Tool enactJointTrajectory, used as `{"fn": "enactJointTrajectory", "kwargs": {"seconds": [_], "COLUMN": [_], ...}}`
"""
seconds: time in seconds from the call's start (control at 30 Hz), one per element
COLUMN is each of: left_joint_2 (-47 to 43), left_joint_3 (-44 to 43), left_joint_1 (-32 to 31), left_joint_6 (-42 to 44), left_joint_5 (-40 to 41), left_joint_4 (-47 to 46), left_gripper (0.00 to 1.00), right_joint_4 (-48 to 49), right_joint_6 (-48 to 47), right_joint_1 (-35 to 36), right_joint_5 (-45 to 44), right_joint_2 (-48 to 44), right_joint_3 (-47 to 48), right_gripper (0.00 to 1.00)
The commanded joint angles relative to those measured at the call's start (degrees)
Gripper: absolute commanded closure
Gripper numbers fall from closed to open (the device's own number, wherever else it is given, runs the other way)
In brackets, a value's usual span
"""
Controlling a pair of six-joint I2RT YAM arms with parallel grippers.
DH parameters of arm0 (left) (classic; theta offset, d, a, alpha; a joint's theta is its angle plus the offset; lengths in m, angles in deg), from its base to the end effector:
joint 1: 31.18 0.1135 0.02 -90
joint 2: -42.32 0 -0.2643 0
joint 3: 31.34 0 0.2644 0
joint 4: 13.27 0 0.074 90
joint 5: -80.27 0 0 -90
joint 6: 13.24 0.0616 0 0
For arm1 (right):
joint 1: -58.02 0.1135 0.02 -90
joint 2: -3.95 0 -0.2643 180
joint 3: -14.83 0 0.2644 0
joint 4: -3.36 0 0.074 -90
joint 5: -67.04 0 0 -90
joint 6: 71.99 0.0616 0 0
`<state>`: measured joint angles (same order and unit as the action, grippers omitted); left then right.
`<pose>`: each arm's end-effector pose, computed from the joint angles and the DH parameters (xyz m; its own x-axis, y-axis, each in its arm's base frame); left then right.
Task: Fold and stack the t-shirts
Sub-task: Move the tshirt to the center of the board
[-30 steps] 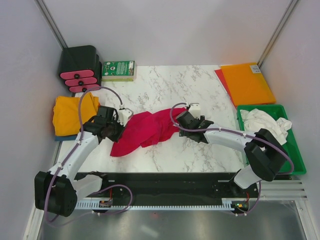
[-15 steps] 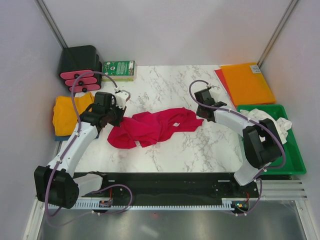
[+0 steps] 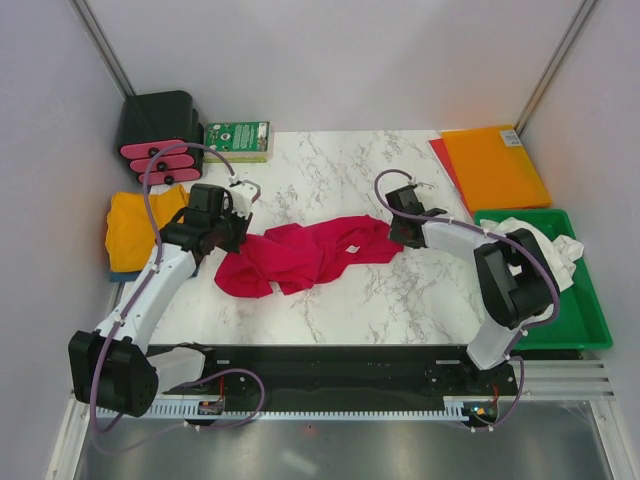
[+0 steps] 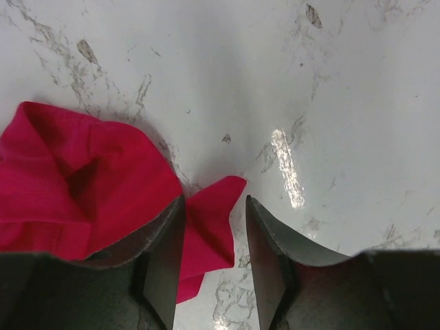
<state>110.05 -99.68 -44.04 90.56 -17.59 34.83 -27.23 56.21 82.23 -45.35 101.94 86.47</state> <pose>0.2667 -0.0695 0.2614 -0.6238 0.3848 -0.6803 0.4730 0.8788 0.0633 0.3426 0.1283 0.1481 -0.7180 0.3041 -0.6261 0.3237 0.9422 0.0865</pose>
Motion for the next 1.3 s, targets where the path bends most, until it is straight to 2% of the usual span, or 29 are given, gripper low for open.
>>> {"fn": "enactJointTrajectory", "kwargs": {"seconds": [0.0, 0.07, 0.1, 0.17, 0.23, 0.43, 0.5, 0.57, 0.6, 0.63, 0.7, 0.73, 0.8, 0.9, 0.97, 1.03, 1.1, 1.2, 1.27], "left_joint_2": [0.1, 0.2, 0.1, 0.2, 0.1, -0.8, -2.0, -2.2, -1.2, -0.6, 1.7, 2.3, 2.9, 3.4, 0.9, -1.3, -4.1, -5.0, -5.5], "left_joint_3": [-0.5, -0.2, -0.1, 0.1, 0.0, -3.1, -8.1, -13.7, -21.1, -25.1, -35.4, -37.6, -38.4, -35.1, -34.8, -36.1, -38.6, -40.7, -41.6], "left_joint_1": [0.2, 0.2, 0.2, 0.3, 0.2, 0.3, 0.8, 1.7, 1.9, 2.1, 2.4, 2.5, 2.5, 2.5, 3.2, 4.1, 4.2, 4.2, 4.2], "left_joint_6": [-1.6, -1.6, -1.5, -1.5, -1.7, -1.9, -1.9, -1.8, -1.6, -1.6, -1.8, -1.5, -1.4, -0.6, -0.8, -0.9, -0.6, 0.4, -0.3], "left_joint_5": [-0.5, -0.5, -0.4, -0.1, 0.2, 3.4, 4.8, 5.0, 5.5, 5.7, 6.4, 6.5, 6.6, 7.7, 9.1, 8.6, 8.5, 8.6, 9.0], "left_joint_4": [-1.9, -1.9, -2.0, -2.0, -2.2, -2.3, -2.2, -0.8, 0.0, 2.1, 3.7, 4.6, 4.6, 5.7, 5.4, 4.8, 4.6, 5.9, 6.2], "left_gripper": [0.98, 0.98, 0.98, 0.98, 0.98, 0.98, 0.98, 0.98, 0.98, 0.98, 0.98, 0.98, 0.98, 0.98, 0.98, 0.98, 0.98, 0.98, 0.98], "right_joint_4": [0.7, 0.7, 0.7, 0.6, 0.9, 0.2, -2.0, -6.5, -7.7, -10.0, -12.3, -13.5, -16.3, -20.0, -18.1, -12.3, -11.8, -17.8, -18.3], "right_joint_6": [2.1, 2.2, 2.1, 2.4, 2.6, -1.2, -3.9, -8.1, -9.4, -11.5, -12.9, -13.2, -13.2, -11.8, -11.7, -12.8, -14.6, -16.0, -16.7], "right_joint_1": [0.0, 0.0, 0.0, 0.0, 0.0, 0.1, 0.2, 0.1, 0.1, 0.1, 0.1, 0.1, 0.1, 0.1, 0.2, 0.3, 0.4, 0.4, 0.5], "right_joint_5": [0.7, 1.1, 1.4, 0.6, -0.7, -7.7, -9.9, -13.6, -14.4, -15.2, -15.8, -15.7, -14.3, -14.7, -13.6, -11.8, -11.5, -12.2, -11.5], "right_joint_2": [3.2, 4.5, 4.8, 4.5, 3.3, -8.3, -12.9, -15.4, -15.9, -16.5, -16.9, -16.8, -16.4, -16.5, -21.9, -29.9, -33.0, -33.6, -34.8], "right_joint_3": [-0.8, -0.9, -1.0, -1.4, -1.7, -0.1, 6.9, 18.6, 22.9, 31.0, 37.7, 41.9, 42.6, 38.7, 33.1, 27.7, 27.3, 30.8, 31.0], "right_gripper": [0.51, 0.55, 0.6, 1.0, 1.0, 1.0, 1.0, 1.0, 1.0, 1.0, 1.0, 1.0, 1.0, 1.0, 1.0, 1.0, 1.0, 1.0, 1.0]}}
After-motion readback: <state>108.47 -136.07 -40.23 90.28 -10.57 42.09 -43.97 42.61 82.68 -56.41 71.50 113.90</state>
